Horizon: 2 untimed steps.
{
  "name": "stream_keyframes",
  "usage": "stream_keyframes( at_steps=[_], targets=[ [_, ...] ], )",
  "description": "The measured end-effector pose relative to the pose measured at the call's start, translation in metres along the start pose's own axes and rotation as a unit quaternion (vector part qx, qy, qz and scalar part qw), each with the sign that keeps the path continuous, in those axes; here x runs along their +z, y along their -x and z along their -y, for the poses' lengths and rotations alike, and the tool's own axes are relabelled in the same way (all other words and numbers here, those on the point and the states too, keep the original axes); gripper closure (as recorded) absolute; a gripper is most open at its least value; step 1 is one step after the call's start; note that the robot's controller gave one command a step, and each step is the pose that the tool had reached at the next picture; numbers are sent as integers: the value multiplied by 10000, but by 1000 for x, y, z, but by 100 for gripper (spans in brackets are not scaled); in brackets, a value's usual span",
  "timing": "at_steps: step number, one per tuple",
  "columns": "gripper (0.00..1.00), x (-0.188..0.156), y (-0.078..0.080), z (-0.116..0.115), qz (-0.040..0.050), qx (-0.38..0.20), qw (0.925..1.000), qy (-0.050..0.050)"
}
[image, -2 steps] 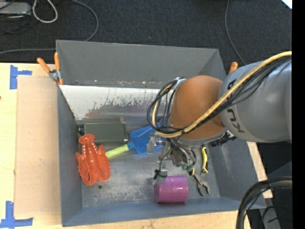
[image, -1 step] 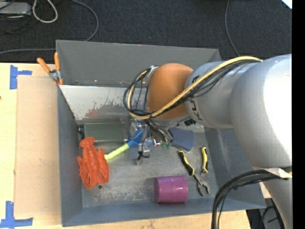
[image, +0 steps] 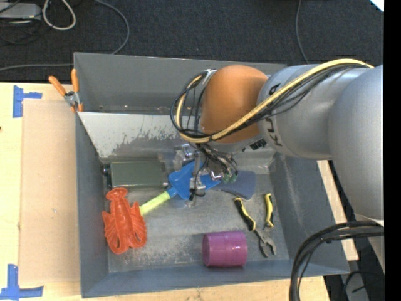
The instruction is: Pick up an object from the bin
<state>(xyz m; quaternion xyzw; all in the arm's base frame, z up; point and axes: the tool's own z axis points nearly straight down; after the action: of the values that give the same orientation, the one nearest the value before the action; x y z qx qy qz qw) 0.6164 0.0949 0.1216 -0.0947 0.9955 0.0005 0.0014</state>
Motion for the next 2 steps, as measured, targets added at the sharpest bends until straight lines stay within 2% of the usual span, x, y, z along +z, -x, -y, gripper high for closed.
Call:
stream_keyframes(
  at_steps=[1,2],
  targets=[
    [0,48,-2,-1,-73,352,9994,4],
    [0,52,0,15,-9,-742,9972,3]
  ],
)
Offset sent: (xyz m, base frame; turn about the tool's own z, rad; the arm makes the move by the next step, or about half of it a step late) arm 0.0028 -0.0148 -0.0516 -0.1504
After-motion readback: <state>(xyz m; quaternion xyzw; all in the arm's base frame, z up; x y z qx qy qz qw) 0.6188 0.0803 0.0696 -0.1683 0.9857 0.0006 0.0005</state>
